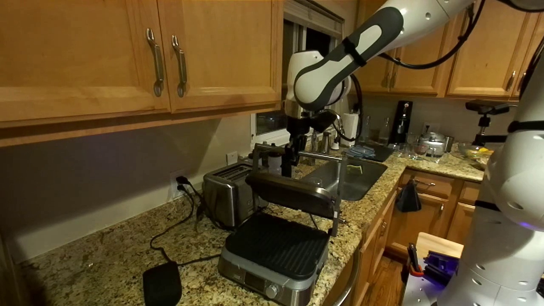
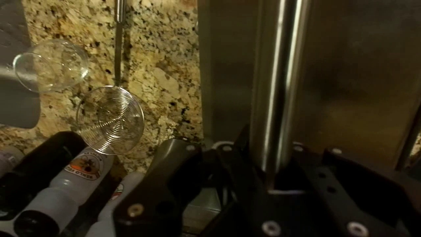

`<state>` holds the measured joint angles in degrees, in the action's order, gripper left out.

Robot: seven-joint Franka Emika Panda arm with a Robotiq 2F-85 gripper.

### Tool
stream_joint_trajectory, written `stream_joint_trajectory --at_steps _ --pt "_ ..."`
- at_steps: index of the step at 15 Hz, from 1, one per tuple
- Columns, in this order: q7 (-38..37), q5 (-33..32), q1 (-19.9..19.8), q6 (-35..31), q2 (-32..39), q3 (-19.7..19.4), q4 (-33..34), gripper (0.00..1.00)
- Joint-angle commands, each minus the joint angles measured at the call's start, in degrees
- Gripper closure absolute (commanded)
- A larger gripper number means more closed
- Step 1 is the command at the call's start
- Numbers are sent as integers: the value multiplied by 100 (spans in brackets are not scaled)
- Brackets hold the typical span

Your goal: Open the sandwich maker

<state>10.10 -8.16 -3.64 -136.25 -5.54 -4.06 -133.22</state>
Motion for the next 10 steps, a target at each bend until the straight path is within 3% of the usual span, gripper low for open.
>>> stream_joint_trajectory --at_steps 1,10 --pt "136 -142 -189 51 2 -184 0 96" --pt "213 23 -434 99 420 -463 -11 96"
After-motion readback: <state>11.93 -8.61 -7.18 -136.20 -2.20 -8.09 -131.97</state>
